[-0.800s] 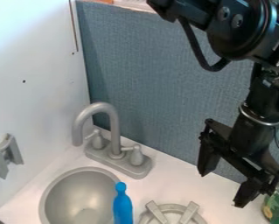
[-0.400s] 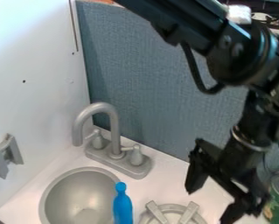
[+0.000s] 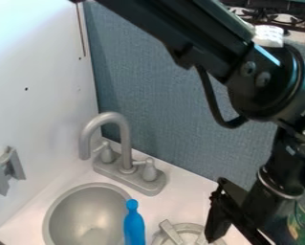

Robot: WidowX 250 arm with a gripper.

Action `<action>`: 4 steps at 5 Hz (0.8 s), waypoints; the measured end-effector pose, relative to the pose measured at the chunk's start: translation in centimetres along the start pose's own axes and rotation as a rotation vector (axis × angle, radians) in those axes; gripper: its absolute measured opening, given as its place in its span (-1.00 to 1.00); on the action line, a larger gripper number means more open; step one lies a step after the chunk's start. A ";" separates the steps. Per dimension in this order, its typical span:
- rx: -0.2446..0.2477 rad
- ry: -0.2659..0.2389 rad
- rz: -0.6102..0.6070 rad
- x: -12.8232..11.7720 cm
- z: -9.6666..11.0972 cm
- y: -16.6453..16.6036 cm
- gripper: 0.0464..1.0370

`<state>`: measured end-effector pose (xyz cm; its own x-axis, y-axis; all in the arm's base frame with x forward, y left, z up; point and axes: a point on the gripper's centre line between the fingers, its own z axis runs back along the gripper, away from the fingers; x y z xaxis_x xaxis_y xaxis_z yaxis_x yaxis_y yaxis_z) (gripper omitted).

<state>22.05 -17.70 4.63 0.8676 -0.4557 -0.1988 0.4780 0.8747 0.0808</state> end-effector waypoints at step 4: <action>0.016 0.145 -0.015 -1.3 -4.5 -2.6 0.93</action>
<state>19.11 -18.62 0.27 0.8322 -0.4387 -0.3390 0.4935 0.8649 0.0921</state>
